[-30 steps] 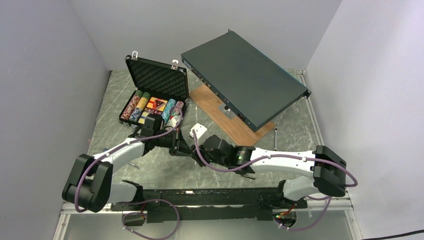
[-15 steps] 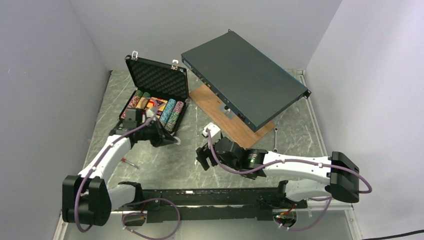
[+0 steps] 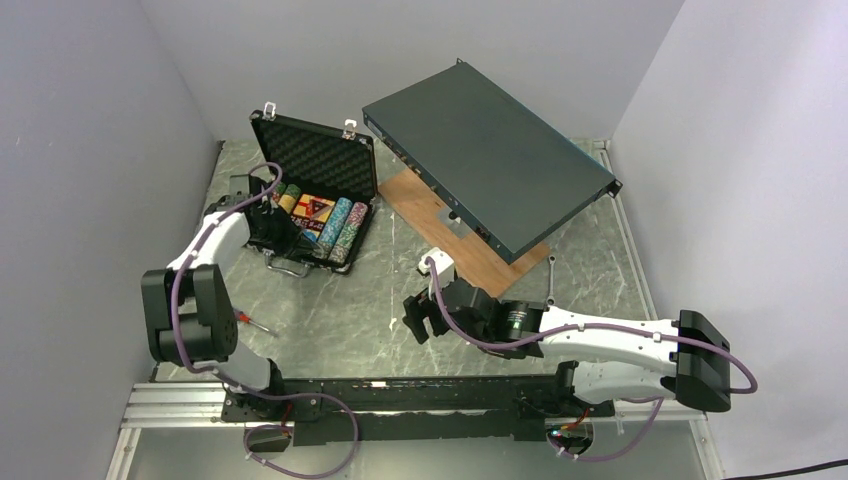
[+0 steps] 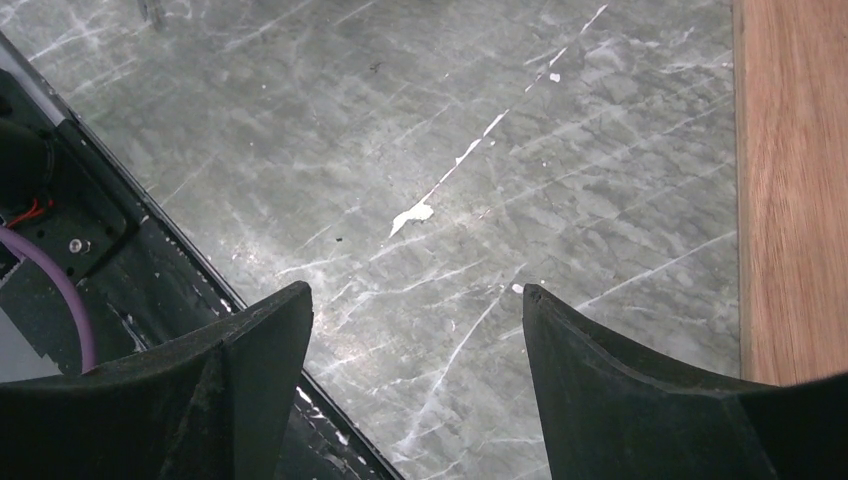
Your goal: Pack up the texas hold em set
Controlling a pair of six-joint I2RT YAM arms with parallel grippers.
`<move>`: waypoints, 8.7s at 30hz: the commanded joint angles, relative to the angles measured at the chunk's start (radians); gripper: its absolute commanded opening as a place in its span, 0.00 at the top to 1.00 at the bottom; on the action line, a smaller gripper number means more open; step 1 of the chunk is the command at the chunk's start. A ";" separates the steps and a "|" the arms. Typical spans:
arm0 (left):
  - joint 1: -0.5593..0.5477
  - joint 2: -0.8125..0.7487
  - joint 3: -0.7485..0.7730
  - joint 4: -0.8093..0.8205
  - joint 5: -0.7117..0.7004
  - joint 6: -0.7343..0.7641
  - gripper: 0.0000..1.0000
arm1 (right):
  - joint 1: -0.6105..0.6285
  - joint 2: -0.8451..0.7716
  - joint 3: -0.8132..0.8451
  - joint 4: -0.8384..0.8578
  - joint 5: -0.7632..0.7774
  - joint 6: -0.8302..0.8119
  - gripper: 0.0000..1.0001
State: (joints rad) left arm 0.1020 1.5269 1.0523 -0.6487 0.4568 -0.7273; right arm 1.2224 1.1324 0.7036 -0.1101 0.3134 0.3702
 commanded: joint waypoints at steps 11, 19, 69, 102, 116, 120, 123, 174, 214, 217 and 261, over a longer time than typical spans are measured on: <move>0.005 0.087 -0.010 0.150 0.023 -0.096 1.00 | 0.011 0.016 0.016 0.032 -0.011 0.019 0.21; 0.006 0.075 -0.032 0.165 0.013 -0.132 1.00 | 0.013 -0.011 -0.006 0.039 -0.004 0.017 0.21; 0.024 0.081 -0.087 0.236 0.036 0.028 0.77 | 0.050 0.022 0.009 0.040 0.000 0.035 0.23; 0.024 0.095 -0.139 0.312 0.042 -0.021 0.77 | 0.077 0.040 0.005 0.052 0.011 0.047 0.23; 0.022 0.016 -0.135 0.274 -0.050 -0.007 0.77 | 0.082 0.042 0.008 0.044 0.020 0.047 0.23; 0.022 -0.005 -0.125 0.265 -0.074 -0.011 0.77 | 0.084 0.043 0.008 0.050 0.014 0.051 0.23; 0.022 0.042 -0.112 0.269 -0.046 -0.025 0.77 | 0.083 0.042 0.010 0.042 0.022 0.049 0.23; -0.150 -0.325 0.014 0.664 -0.164 -0.342 0.05 | 0.057 -0.072 0.011 -0.026 0.003 0.035 0.13; -0.066 0.235 0.364 0.823 -0.297 -0.480 0.96 | 0.056 -0.085 0.077 -0.133 0.076 0.092 0.13; -0.048 0.200 0.366 0.718 -0.329 -0.350 1.00 | 0.057 -0.066 0.087 -0.135 0.066 0.093 0.14; 0.032 -0.495 -0.128 -0.111 -0.509 -0.072 0.17 | 0.057 0.433 0.408 -0.119 -0.013 0.029 0.14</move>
State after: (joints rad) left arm 0.1314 1.1061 0.8932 -0.7025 0.0017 -0.8085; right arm 1.2812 1.5394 1.0531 -0.2314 0.2867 0.3550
